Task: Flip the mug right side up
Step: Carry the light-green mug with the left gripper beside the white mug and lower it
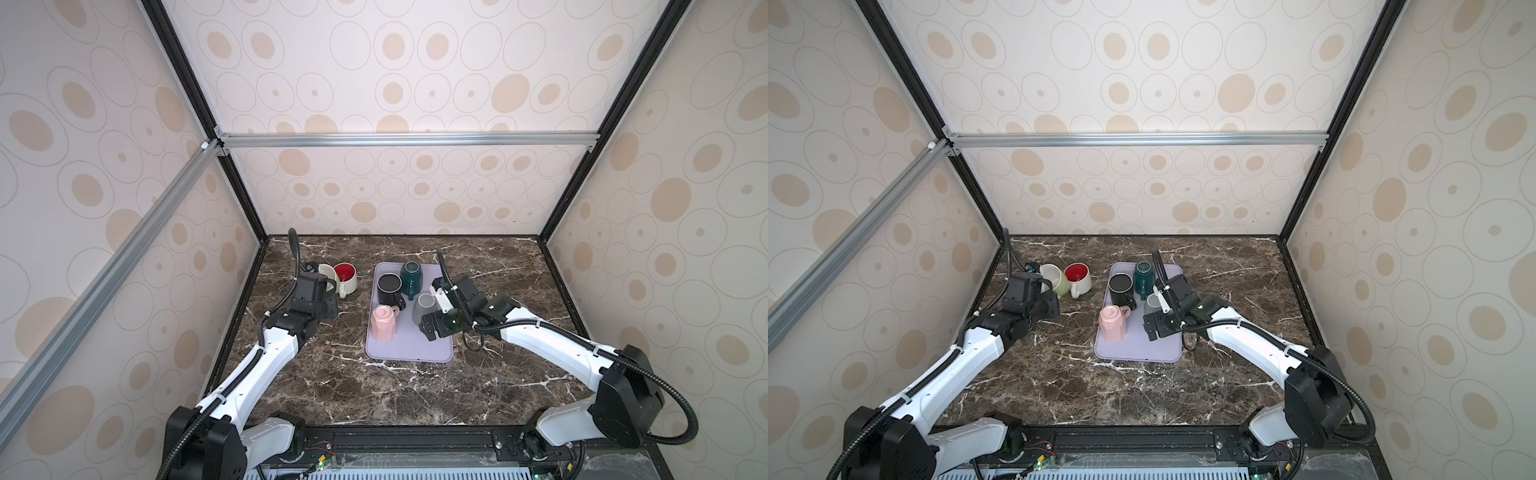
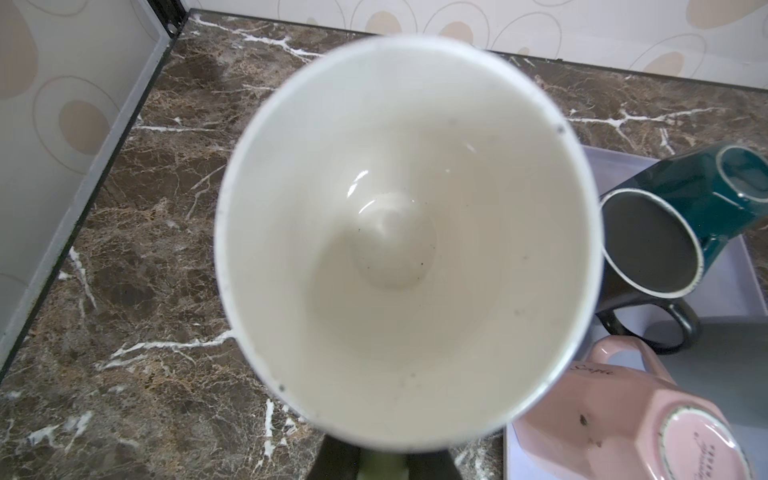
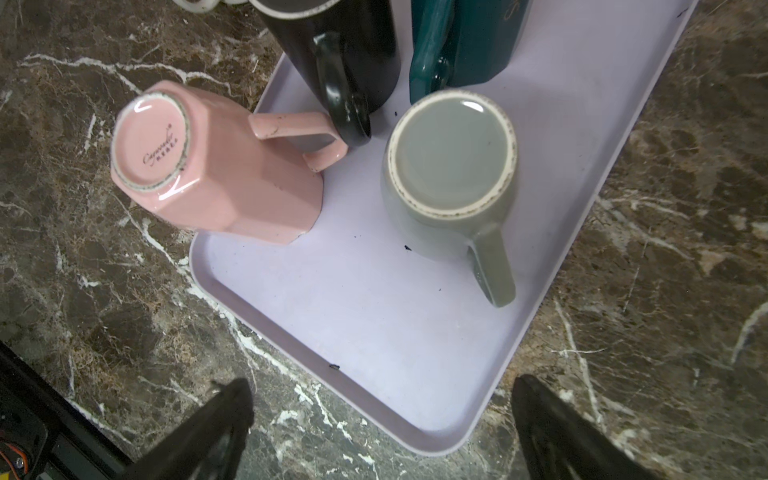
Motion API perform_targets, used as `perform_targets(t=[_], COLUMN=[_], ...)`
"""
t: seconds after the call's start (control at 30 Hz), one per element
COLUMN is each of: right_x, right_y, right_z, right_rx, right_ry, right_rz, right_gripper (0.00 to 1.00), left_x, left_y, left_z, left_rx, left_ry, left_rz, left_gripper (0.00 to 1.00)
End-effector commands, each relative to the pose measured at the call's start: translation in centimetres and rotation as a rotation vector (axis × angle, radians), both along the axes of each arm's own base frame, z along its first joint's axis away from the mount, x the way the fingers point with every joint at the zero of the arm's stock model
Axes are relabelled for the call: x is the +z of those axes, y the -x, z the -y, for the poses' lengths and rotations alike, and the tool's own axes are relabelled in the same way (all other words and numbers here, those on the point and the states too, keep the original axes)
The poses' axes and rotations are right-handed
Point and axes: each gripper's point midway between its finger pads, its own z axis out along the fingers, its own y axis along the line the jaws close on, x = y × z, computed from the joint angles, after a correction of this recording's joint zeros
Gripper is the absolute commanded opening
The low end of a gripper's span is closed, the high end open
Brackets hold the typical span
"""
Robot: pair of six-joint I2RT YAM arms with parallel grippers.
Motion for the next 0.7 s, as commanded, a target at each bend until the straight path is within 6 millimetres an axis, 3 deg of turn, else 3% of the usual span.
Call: perform_targets(t=[0.0,0.33,0.67], right_x=[0.5,0.3,0.4], right_y=[0.8,1.8,2.2], right_z=[0.5,2.4,3.7], right_rx=[-0.011,-0.034,-0.029], right_ry=[-0.034,-0.028,0.005], right_rz=[0.010,0.071,0.124], right_gripper=[1.00,1.00,1.00], left_x=[4.2,3.8,3.4], left_y=[-2.4,-5.9,-8.7], left_z=[-0.6,-0.9,-4.2], left_rx=[0.015,0.028,0.097], left_ry=[0.004,0.021,0.005], left_rz=[0.116,0.085,0.051], left_gripper=[0.00,0.00,0.00])
